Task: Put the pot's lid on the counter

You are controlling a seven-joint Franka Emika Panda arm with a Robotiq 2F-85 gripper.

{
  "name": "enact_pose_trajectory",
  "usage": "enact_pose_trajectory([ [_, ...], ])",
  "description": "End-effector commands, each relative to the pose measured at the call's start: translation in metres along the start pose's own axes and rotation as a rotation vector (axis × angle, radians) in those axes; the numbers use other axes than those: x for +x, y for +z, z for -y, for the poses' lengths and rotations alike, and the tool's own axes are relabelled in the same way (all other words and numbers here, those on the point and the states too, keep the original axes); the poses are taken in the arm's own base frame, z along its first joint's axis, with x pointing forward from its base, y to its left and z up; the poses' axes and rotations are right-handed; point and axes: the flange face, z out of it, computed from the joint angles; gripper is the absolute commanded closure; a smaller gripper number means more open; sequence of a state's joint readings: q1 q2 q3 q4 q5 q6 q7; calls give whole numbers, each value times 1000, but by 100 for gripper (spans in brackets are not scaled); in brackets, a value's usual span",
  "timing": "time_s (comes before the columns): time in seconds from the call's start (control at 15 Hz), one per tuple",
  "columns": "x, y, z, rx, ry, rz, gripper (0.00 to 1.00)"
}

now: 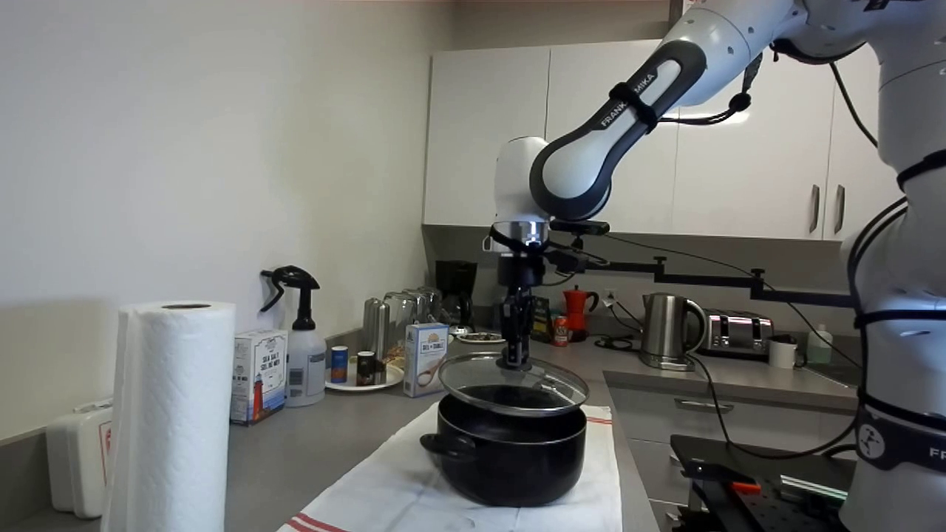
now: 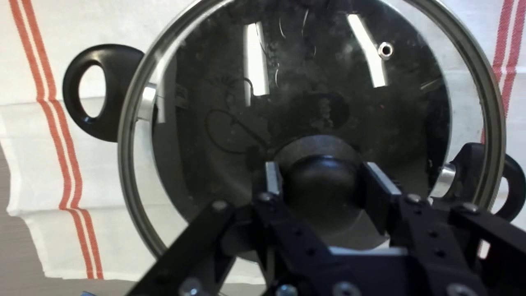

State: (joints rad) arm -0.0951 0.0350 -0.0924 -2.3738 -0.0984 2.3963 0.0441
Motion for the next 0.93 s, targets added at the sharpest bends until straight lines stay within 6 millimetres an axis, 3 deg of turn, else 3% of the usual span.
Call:
enact_pose_trajectory([
  [0.0, -18, -12, 31, -28, -69, -2, 75],
  [0.4, -40, -8, 97, -44, -226, 6, 75],
  [0.87, -82, -5, 182, -47, -445, 7, 75],
])
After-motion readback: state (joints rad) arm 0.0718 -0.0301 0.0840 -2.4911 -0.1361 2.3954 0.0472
